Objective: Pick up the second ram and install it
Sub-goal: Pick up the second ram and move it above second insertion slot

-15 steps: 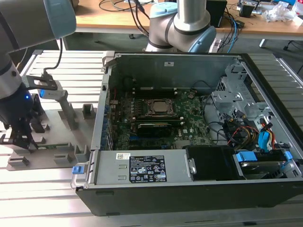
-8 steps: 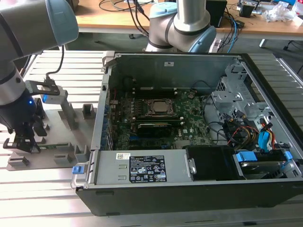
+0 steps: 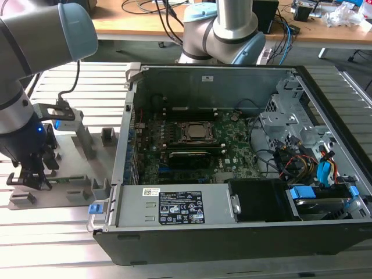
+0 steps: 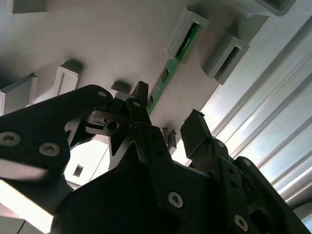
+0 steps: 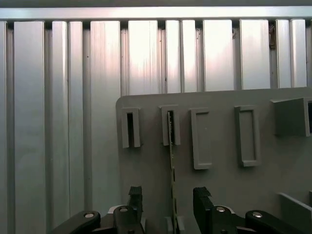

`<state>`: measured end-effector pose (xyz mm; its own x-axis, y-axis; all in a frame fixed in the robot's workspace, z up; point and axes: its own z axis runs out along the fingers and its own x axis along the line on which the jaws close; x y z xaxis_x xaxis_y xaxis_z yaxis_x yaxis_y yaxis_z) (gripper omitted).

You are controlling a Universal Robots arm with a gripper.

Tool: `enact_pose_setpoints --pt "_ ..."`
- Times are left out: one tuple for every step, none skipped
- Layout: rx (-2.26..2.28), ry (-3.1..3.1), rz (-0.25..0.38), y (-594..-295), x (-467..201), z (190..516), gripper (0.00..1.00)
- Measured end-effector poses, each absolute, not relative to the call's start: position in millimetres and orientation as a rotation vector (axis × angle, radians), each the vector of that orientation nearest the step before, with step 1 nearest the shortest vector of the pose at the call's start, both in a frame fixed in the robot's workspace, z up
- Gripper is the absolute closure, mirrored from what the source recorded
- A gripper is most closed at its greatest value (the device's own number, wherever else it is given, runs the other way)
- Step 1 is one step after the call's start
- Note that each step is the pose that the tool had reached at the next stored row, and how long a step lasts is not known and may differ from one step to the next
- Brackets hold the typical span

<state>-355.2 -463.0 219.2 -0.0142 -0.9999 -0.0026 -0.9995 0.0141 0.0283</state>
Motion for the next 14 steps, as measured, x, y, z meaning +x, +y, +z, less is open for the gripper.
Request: enact_pose_setpoints --pt "2.193 -2.224 -0.034 -463.0 -355.2 217.7 0.46" --pt "2.193 -2.224 -0.034 -463.1 -355.2 216.2 0.46" --pt "2.193 -2.224 -0.034 -463.1 -355.2 213.8 0.46" --pt "2.193 -2.224 -0.034 -463.2 -355.2 213.0 0.46" --pt "2.193 -2.224 -0.034 -463.2 -355.2 212.1 0.46" --pt "2.193 -2.224 -0.034 -463.3 -355.2 210.8 0.46" --pt "2.193 -2.224 -0.034 -463.3 -355.1 209.9 0.46" --pt "2.193 -2.224 -0.034 -463.4 -355.2 208.7 0.46" --pt "2.193 -2.224 -0.034 -463.4 -355.1 207.1 0.46" --pt "2.193 -2.224 -0.034 -463.5 -355.1 205.4 0.46" --pt "2.193 -2.224 -0.034 -463.5 -355.1 203.7 0.46" --pt "2.193 -2.224 -0.034 -463.5 -355.1 202.8 0.46" --pt "2.193 -2.224 -0.035 -463.5 -355.1 202.8 0.46" --pt "2.193 -2.224 -0.035 -463.5 -355.1 202.7 0.46"
